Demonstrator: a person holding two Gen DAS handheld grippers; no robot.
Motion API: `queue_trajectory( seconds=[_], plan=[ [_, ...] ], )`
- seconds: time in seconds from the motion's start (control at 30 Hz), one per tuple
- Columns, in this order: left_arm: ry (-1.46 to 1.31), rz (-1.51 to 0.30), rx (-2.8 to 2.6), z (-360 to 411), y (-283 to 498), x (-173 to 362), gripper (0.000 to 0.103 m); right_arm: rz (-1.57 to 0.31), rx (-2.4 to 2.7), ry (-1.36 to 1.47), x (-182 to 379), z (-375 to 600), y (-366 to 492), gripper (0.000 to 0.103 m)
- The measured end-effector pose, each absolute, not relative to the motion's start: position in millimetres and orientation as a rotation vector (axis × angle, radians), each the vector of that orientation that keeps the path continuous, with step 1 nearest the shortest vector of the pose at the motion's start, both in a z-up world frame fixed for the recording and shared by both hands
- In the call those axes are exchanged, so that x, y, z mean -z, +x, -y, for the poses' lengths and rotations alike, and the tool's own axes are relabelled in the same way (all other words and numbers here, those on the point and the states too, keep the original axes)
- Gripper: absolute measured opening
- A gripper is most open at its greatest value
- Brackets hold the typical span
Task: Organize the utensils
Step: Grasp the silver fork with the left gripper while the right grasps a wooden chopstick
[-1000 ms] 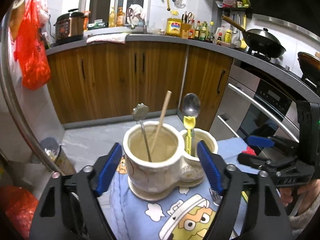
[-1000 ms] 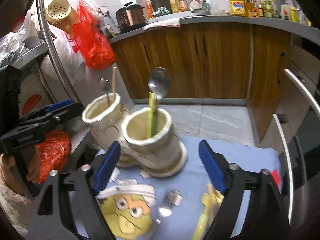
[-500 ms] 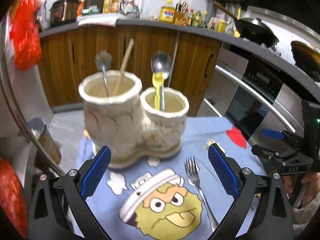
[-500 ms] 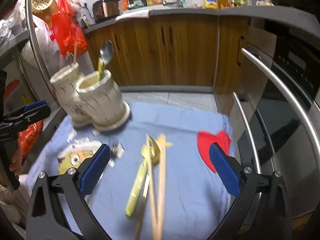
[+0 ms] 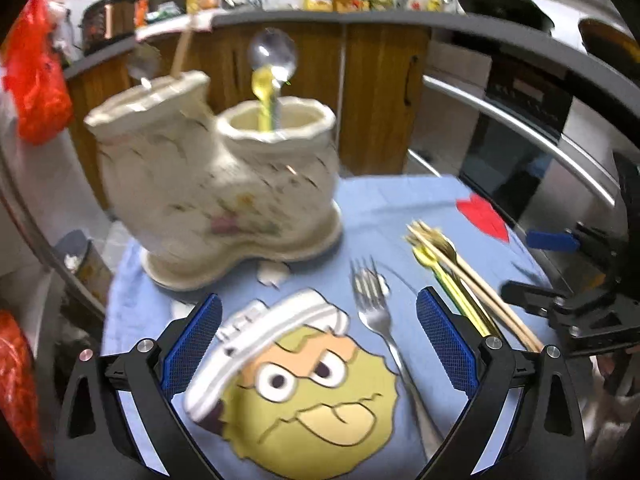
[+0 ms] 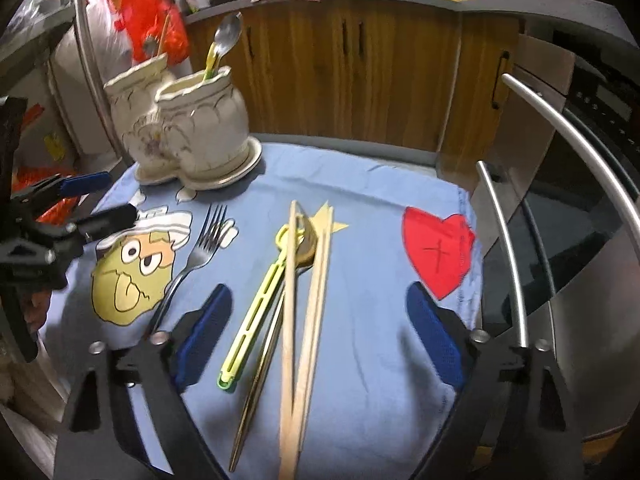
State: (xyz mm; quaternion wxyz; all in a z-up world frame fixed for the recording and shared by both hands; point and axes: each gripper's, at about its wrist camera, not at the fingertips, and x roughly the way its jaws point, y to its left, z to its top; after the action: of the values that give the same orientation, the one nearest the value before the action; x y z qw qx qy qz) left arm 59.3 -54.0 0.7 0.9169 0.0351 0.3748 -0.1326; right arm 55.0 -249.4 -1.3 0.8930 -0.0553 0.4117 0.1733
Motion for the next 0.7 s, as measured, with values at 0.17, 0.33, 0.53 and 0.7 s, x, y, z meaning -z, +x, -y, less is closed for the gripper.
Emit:
queue_trajectory(
  seconds=[0.17, 0.33, 0.53, 0.7],
  plan=[
    [0.103, -0.846, 0.333, 66, 61, 14, 0.096, -0.886, -0.398, -0.144, 12, 236, 57, 0.046],
    [0.134, -0.856, 0.349, 73, 61, 19, 0.095, -0.922, -0.420, -0.129, 20, 229, 62, 0.021],
    [0.134, -0.870, 0.356, 74, 62, 22, 0.095, -0.949, -0.420, -0.100, 25, 229, 70, 0.020],
    [0.132, -0.881, 0.362, 73, 64, 24, 0.094, -0.955, -0.432, -0.091, 27, 228, 71, 0.006]
  ],
)
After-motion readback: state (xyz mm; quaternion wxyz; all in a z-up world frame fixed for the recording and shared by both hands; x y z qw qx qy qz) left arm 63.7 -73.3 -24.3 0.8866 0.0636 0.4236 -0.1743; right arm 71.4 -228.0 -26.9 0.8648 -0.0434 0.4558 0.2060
